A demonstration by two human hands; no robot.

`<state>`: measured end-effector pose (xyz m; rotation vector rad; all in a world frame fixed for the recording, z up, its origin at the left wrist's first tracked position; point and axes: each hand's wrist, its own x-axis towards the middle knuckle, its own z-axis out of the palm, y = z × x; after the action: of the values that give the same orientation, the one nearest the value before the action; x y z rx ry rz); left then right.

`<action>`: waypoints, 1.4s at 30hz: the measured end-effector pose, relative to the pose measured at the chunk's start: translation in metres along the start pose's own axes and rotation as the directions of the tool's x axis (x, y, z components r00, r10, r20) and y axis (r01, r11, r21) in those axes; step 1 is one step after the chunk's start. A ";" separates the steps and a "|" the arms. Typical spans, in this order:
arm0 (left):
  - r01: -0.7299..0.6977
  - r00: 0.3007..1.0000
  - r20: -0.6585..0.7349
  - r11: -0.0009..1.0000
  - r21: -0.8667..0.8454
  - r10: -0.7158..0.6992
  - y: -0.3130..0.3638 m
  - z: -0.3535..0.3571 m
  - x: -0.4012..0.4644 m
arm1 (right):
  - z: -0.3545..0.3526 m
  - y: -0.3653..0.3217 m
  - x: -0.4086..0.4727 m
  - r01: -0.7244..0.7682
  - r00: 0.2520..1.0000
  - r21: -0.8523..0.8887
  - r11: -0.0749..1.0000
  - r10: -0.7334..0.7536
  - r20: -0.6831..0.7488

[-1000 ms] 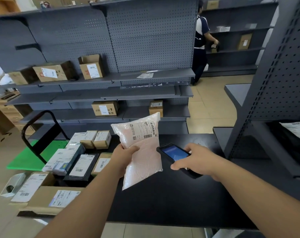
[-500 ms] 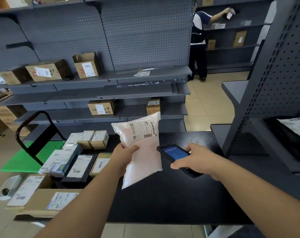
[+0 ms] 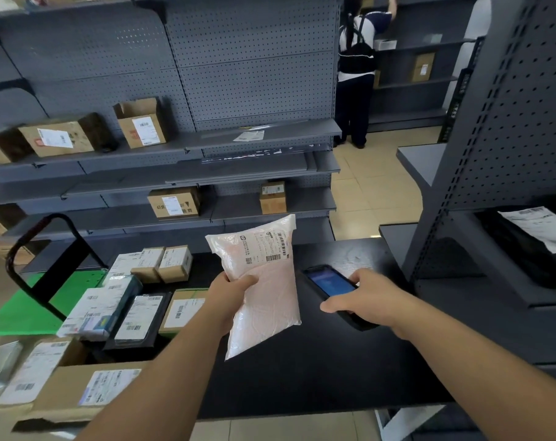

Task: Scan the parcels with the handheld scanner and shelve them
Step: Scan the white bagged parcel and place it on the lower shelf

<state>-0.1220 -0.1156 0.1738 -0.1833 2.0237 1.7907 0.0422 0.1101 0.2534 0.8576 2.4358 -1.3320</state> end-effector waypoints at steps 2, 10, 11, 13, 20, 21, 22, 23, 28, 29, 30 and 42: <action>0.010 1.000 0.028 1.000 0.019 -0.010 -0.003 0.004 0.001 | 0.001 0.006 -0.003 -0.016 1.000 0.037 0.999 0.016 -0.020; 0.052 0.984 0.163 0.993 0.105 -0.069 -0.020 0.034 -0.002 | 0.006 0.052 -0.024 -0.116 0.981 0.179 0.977 0.141 -0.134; 0.058 0.980 0.182 0.992 0.111 -0.078 -0.023 0.040 -0.004 | 0.006 0.059 -0.029 -0.131 0.975 0.191 0.973 0.161 -0.151; 0.077 0.968 0.230 0.989 0.126 -0.105 -0.029 0.054 -0.007 | 0.005 0.075 -0.038 -0.163 0.961 0.212 0.964 0.203 -0.185; 0.099 0.907 0.379 0.967 0.234 -0.185 -0.047 0.115 -0.048 | -0.008 0.149 -0.083 -0.263 0.899 0.287 0.921 0.342 -0.274; 0.100 0.900 0.391 0.964 0.247 -0.193 -0.050 0.126 -0.057 | -0.012 0.162 -0.091 -0.274 0.889 0.301 0.913 0.360 -0.283; 0.090 0.891 0.410 0.960 0.265 -0.197 -0.053 0.137 -0.066 | -0.018 0.174 -0.100 -0.281 0.880 0.314 0.907 0.374 -0.292; 0.077 0.882 0.428 0.956 0.283 -0.198 -0.055 0.148 -0.077 | -0.024 0.185 -0.109 -0.283 0.872 0.326 0.902 0.383 -0.304; 0.027 0.844 0.499 0.945 0.325 -0.196 -0.075 0.210 -0.138 | -0.061 0.247 -0.163 -0.258 0.846 0.406 0.877 0.407 -0.343; 0.021 0.840 0.506 0.944 0.329 -0.195 -0.079 0.224 -0.153 | -0.069 0.262 -0.175 -0.251 0.839 0.421 0.872 0.413 -0.354; 0.013 0.835 0.515 0.943 0.333 -0.194 -0.085 0.238 -0.167 | -0.077 0.277 -0.188 -0.244 0.833 0.434 0.867 0.416 -0.365; 0.035 0.771 0.575 0.920 0.390 -0.273 -0.135 0.384 -0.308 | -0.144 0.425 -0.300 -0.167 0.729 0.626 0.762 0.523 -0.441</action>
<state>0.2927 0.1801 0.1447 0.3106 1.7269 1.1286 0.5456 0.2902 0.1802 2.0803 2.0436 -1.8312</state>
